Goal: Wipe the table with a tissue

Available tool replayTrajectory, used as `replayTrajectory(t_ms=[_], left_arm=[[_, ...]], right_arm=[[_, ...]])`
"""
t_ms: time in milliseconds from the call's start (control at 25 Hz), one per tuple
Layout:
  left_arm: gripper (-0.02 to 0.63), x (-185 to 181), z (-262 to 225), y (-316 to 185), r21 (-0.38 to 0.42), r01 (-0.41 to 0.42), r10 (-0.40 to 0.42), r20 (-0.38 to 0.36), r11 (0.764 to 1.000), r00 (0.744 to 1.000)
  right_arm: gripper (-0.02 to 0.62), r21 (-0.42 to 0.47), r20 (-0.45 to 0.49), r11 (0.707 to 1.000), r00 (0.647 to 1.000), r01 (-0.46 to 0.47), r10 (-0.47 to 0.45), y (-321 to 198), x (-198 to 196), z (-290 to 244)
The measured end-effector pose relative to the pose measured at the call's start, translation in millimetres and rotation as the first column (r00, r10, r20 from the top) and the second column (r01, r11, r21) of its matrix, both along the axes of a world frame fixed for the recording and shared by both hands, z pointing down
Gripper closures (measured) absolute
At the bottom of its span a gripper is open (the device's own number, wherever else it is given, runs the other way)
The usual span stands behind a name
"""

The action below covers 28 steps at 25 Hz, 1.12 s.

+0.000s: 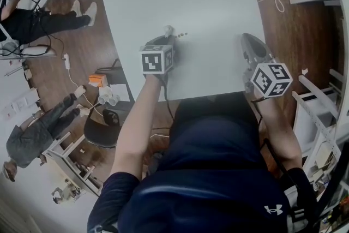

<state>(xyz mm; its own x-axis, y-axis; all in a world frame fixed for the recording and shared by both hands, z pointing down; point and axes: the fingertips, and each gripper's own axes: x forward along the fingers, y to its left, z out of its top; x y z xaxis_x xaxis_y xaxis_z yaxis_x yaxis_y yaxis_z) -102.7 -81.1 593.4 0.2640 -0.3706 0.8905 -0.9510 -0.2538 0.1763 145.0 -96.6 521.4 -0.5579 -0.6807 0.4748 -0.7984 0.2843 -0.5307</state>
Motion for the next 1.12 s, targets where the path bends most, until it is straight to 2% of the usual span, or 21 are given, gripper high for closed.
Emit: replayTrajectory(t_ms=[200,600,1120], left_arm=[[0.588,5,3,1,-0.004,-0.052,0.052,0.092,0.999,0.994],[0.588,25,0,-2,-0.004,-0.062,0.062,0.067,0.998,0.996],[0.588,44,0,-7,-0.012,-0.090,0.091,0.072,0.996,0.993]], right_arm=[[0.583,0.003,0.000,1.000,1.000,0.014,-0.014,-3,3,-1],[0.583,0.007,0.011,0.999,0.999,0.038,-0.038,-2,4,-5],[0.583,-0.003,0.024,1.000,0.999,0.031,-0.030,-2,16,-3]])
